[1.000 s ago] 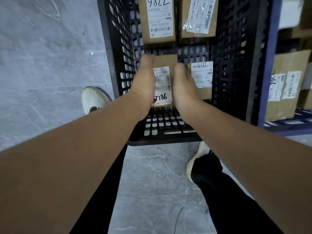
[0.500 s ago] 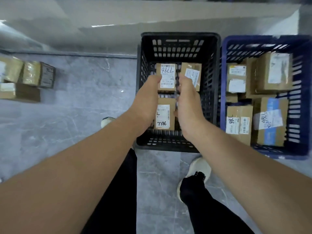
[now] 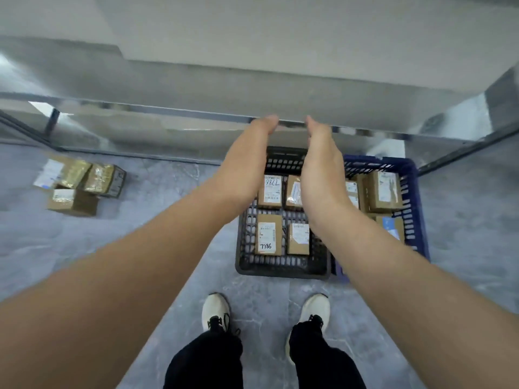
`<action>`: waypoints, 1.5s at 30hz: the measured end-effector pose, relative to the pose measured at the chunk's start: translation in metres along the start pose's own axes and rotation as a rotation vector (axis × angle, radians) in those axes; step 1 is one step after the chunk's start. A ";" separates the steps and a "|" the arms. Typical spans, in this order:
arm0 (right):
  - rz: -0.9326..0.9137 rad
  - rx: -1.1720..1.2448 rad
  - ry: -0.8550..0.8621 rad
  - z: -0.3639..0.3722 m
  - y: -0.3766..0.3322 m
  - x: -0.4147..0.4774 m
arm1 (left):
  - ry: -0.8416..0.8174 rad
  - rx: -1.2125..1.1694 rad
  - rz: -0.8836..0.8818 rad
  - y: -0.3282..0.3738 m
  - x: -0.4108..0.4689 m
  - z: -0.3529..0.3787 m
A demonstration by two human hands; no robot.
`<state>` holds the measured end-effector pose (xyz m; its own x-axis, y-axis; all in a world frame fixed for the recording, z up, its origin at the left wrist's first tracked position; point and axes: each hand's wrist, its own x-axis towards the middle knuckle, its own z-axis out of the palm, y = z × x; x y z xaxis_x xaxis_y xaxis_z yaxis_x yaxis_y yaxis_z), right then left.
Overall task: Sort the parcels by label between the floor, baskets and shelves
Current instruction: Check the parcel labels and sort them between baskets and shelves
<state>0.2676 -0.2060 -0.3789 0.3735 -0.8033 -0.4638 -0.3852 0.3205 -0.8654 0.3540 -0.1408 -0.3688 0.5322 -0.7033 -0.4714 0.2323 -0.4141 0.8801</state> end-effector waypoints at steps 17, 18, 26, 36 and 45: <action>-0.584 0.114 -0.025 0.007 -0.297 -0.195 | -0.011 -0.112 0.495 0.289 -0.174 -0.099; -0.608 0.109 -0.033 0.007 -0.311 -0.206 | -0.015 -0.117 0.520 0.303 -0.184 -0.102; -0.798 0.120 0.000 -0.011 -0.417 -0.295 | -0.011 -0.100 0.771 0.403 -0.270 -0.130; -1.011 0.135 -0.124 -0.050 -0.505 -0.358 | 0.158 -0.030 0.964 0.484 -0.356 -0.116; -1.124 0.130 -0.328 -0.106 -0.542 -0.352 | 0.346 -0.012 1.025 0.526 -0.377 -0.071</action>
<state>0.2551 -0.1503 0.2737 0.6546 -0.5060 0.5616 0.3806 -0.4212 -0.8232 0.3338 -0.0525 0.2757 0.6781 -0.5098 0.5294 -0.4474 0.2851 0.8477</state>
